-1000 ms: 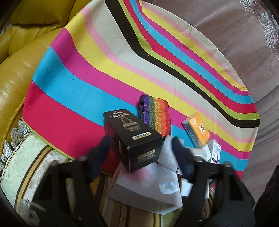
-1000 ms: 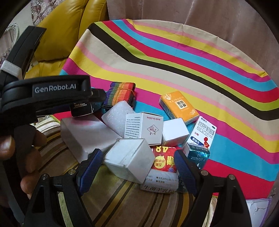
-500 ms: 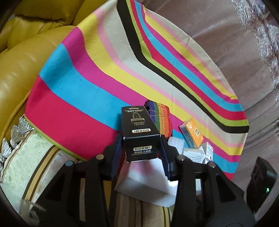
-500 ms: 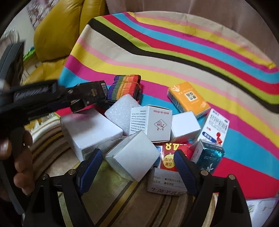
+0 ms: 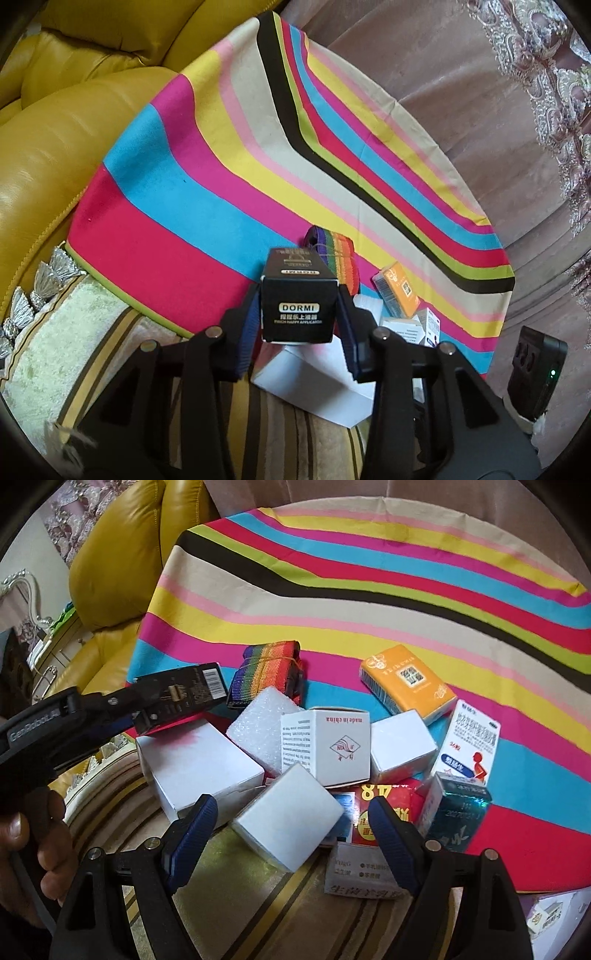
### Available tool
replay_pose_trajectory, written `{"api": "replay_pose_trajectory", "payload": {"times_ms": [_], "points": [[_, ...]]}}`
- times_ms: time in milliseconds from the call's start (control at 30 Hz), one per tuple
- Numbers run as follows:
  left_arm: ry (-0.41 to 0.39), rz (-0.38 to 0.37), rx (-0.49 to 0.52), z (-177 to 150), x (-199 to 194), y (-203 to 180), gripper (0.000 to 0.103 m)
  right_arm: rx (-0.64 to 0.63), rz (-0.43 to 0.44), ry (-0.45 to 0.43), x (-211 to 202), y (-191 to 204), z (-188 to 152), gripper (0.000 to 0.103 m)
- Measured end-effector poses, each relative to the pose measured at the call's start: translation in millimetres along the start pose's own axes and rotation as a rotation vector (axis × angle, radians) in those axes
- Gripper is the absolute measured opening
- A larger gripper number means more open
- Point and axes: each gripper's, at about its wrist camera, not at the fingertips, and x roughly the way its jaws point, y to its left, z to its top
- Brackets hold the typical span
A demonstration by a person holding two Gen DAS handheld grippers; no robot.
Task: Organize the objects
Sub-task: 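Lift the black DORMI box with the left gripper while the right grasps a white square box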
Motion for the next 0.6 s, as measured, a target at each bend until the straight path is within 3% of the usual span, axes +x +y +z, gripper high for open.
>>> {"api": "replay_pose_trajectory", "payload": {"times_ms": [167,233,300,367,600], "points": [[-0.026,-0.001,0.0,-1.6,-5.6,-0.9,0.044,-0.005,0.005,-0.006,2.1,0.7,2.2,0.084],[-0.037,0.002,0.004,-2.3,-8.0,-1.3,0.044,-0.007,0.005,-0.004,4.2,2.1,3.5,0.076],[-0.045,0.001,0.01,-2.3,-9.7,-1.7,0.043,-0.011,-0.001,0.003,6.1,3.8,4.0,0.06],[-0.055,0.002,0.009,-2.9,-11.4,-1.6,0.043,-0.018,0.005,-0.002,5.1,5.2,3.4,0.056],[-0.094,0.008,0.01,-4.7,-21.6,0.6,0.043,-0.026,0.003,-0.032,-3.1,7.5,0.3,0.054]]}}
